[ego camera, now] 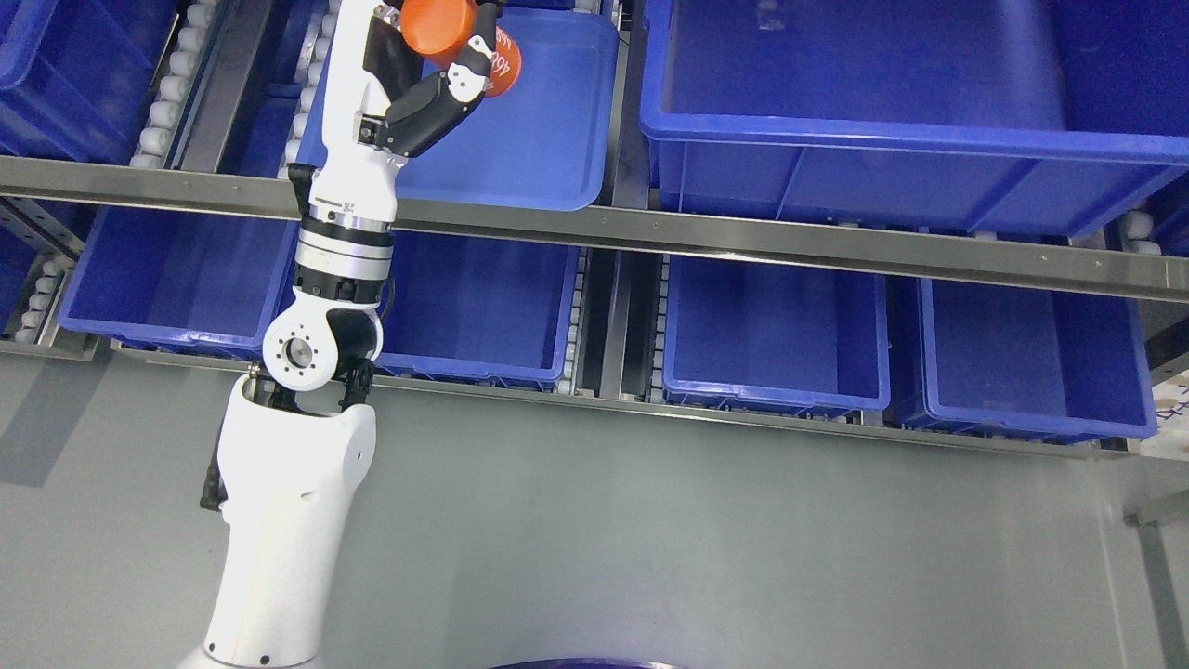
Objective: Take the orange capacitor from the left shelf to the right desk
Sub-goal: 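Hold the capacitor in the left hand while turning toward the steel table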
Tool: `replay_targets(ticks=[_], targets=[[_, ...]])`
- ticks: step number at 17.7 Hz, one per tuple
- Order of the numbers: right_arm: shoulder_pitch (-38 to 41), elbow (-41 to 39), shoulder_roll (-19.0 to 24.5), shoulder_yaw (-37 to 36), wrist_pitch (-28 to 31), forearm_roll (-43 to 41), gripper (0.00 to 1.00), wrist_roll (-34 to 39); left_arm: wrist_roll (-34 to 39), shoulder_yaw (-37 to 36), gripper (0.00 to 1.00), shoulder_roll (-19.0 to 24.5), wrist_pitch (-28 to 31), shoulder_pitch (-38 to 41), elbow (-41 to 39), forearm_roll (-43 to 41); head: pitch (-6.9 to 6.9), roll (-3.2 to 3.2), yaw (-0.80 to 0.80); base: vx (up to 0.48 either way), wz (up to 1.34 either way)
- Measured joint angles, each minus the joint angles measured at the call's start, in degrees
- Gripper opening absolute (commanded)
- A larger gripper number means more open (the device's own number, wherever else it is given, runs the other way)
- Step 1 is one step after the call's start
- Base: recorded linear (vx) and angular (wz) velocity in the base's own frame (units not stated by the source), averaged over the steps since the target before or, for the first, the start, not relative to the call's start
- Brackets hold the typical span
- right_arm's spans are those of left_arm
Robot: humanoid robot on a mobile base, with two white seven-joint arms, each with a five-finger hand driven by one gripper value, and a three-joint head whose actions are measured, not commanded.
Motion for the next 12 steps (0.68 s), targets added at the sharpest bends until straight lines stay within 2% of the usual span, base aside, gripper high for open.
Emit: replay_targets(ticks=[8,12], targets=[[-0.01,0.0,0.0,0.0,0.0,0.02,1.0,0.0,0.0,-0.63,0.02,0.0,1.12,0.7,-0.25,1.48,0.0,0.0,0.0,-0.175,0.21],[0.0,0.0,0.0,-0.01,0.0,0.02,1.0,-0.01,0.0,-0.92,0.02,0.0,1.43,0.69,-0.32,1.88,0.0,0.0,0.0,-0.177,-0.06]])
